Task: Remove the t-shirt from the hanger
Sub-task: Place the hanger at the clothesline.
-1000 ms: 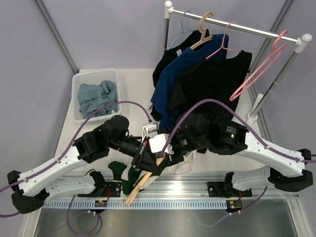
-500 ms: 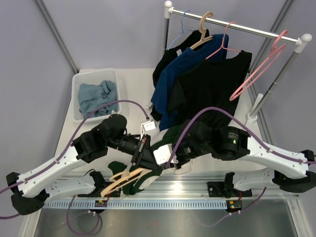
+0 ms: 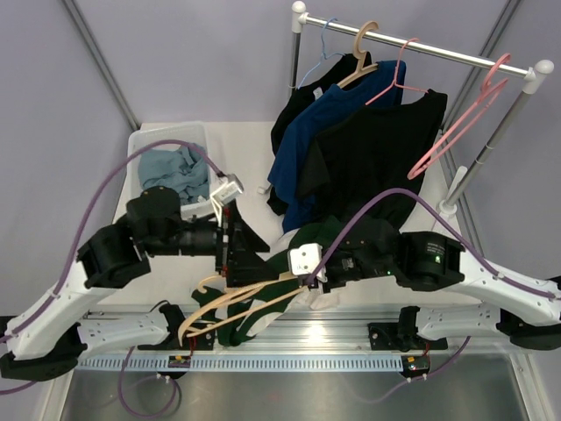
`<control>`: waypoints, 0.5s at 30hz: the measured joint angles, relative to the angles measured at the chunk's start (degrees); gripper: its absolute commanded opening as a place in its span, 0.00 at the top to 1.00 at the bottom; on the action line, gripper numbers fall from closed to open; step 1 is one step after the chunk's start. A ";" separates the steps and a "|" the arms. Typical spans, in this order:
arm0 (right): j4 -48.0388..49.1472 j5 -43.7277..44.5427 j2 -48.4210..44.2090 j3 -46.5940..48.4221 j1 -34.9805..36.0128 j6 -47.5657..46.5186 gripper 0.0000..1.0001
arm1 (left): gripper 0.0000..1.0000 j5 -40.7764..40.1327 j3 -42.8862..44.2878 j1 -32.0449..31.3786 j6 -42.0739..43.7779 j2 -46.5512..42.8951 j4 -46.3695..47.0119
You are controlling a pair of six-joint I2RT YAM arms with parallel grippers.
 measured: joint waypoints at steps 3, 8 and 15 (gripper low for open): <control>-0.07 1.46 -2.64 -1.73 0.00 1.38 1.00 | 0.01 -12.87 5.09 -0.02 1.95 -0.13 -4.94; -0.09 4.68 -5.53 -3.08 -0.02 4.22 1.00 | 0.01 -32.35 9.09 -0.02 2.73 -2.14 -11.17; -0.28 13.55 -8.72 -3.43 -0.15 10.12 1.00 | 0.01 -43.32 11.63 -0.02 5.33 -5.70 -14.56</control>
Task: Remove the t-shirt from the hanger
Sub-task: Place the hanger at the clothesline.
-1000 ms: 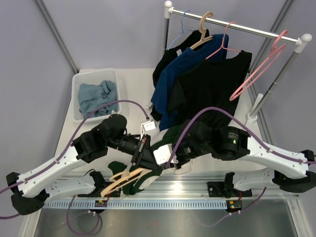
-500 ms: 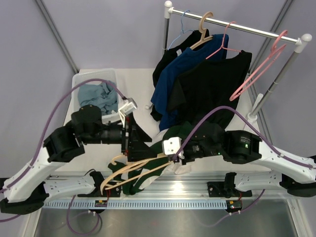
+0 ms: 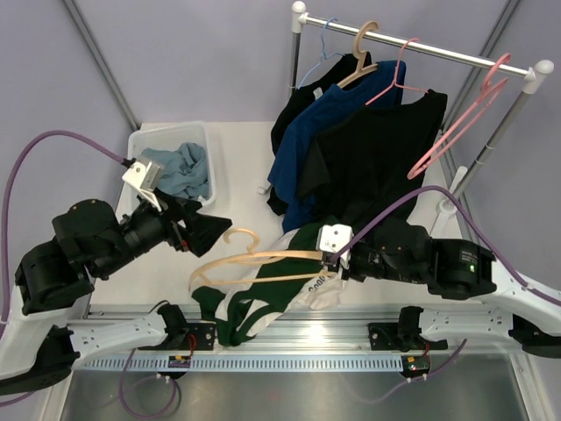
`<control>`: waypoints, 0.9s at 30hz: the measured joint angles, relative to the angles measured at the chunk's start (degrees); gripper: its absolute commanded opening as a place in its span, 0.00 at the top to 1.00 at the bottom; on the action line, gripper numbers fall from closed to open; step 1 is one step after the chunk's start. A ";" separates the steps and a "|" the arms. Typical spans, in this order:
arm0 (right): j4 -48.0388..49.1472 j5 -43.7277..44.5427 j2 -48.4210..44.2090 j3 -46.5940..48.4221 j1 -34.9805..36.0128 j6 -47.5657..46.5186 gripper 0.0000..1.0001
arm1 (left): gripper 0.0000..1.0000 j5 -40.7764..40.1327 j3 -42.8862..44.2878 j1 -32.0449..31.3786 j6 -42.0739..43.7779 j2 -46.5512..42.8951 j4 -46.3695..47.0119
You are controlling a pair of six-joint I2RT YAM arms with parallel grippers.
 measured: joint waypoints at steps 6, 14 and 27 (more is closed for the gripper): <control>-1.70 2.99 -2.43 -0.17 -0.07 4.07 1.00 | 0.01 7.28 -3.34 0.00 9.20 -0.83 0.55; -1.55 3.10 -6.75 -1.33 -0.07 6.43 1.00 | 0.01 21.92 -10.01 0.00 18.25 -3.13 1.09; 0.72 -3.43 -10.80 -1.33 -0.09 8.33 1.00 | 0.14 38.51 -10.73 0.00 21.97 -0.66 6.12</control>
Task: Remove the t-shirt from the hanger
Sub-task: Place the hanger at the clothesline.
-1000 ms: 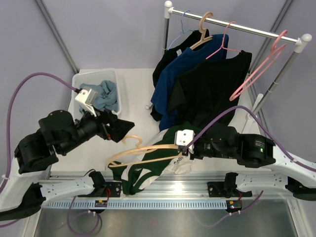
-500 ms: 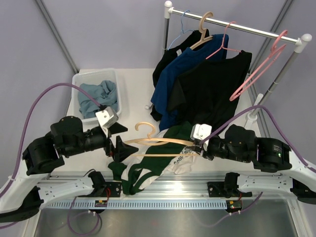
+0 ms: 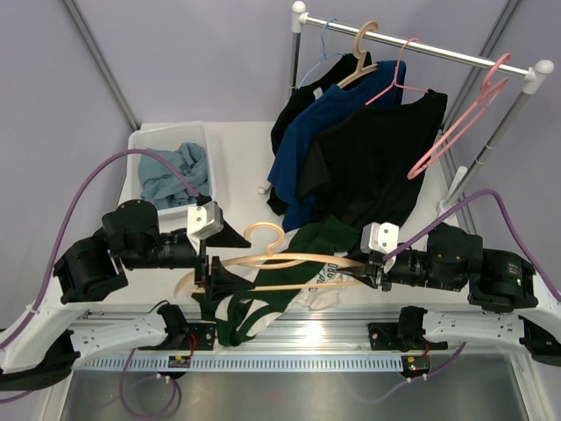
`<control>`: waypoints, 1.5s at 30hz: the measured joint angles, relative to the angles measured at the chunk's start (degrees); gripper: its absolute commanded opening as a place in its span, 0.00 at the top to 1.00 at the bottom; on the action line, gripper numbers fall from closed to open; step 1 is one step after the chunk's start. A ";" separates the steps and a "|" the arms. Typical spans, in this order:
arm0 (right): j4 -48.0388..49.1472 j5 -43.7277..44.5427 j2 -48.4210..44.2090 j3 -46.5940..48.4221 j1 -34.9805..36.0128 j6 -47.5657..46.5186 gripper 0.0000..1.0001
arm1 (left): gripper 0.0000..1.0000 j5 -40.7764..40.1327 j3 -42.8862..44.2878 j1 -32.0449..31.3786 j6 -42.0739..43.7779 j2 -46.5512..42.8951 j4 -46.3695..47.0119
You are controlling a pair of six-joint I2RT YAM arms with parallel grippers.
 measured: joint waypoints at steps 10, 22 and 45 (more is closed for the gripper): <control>3.23 -4.31 2.25 -0.81 0.04 0.44 1.00 | 1.00 7.39 -1.92 0.13 -0.59 0.87 3.41; -3.17 -16.65 18.51 19.80 -0.02 3.26 0.11 | 1.00 14.91 -5.46 0.00 -0.98 -0.81 4.81; -7.76 -4.94 17.42 12.13 -0.02 20.31 1.00 | 0.01 -3.80 -0.57 -0.11 -4.57 -2.40 3.41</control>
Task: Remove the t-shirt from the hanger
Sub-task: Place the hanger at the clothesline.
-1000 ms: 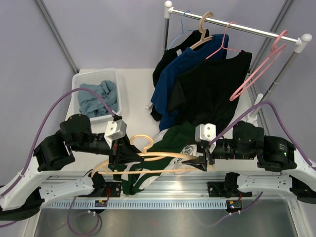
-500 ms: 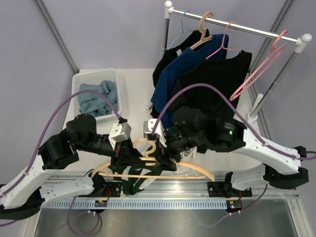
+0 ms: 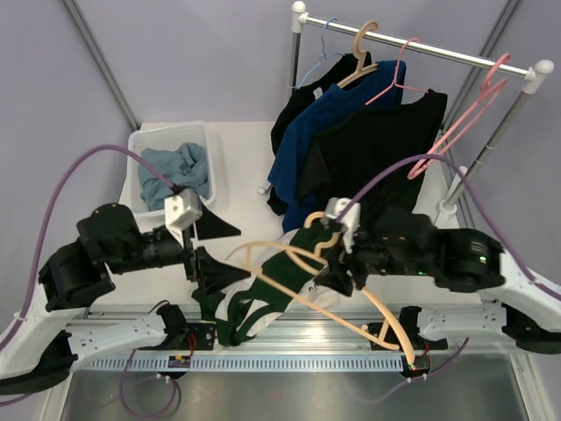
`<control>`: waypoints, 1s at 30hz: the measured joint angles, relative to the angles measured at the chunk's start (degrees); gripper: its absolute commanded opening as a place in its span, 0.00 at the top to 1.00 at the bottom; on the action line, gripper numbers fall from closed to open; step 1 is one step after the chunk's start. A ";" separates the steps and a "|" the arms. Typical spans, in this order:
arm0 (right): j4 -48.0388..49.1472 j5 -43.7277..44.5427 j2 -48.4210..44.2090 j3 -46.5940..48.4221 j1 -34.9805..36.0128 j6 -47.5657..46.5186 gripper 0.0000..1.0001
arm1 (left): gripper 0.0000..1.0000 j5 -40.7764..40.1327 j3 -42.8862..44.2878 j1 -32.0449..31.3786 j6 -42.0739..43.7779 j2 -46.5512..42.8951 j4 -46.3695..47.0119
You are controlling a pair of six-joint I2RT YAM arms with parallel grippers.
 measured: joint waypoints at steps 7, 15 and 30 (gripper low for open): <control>-14.12 25.94 -10.67 -1.70 -0.02 17.68 1.00 | 0.01 -12.22 7.54 0.00 -8.31 1.86 0.63; -22.80 47.65 -3.52 9.44 -0.07 34.36 1.00 | 0.01 -18.16 0.90 0.00 -14.05 0.00 2.56; -22.80 62.29 15.89 28.94 -0.09 30.18 1.00 | 0.01 -18.99 -3.58 0.00 -15.85 -3.50 4.28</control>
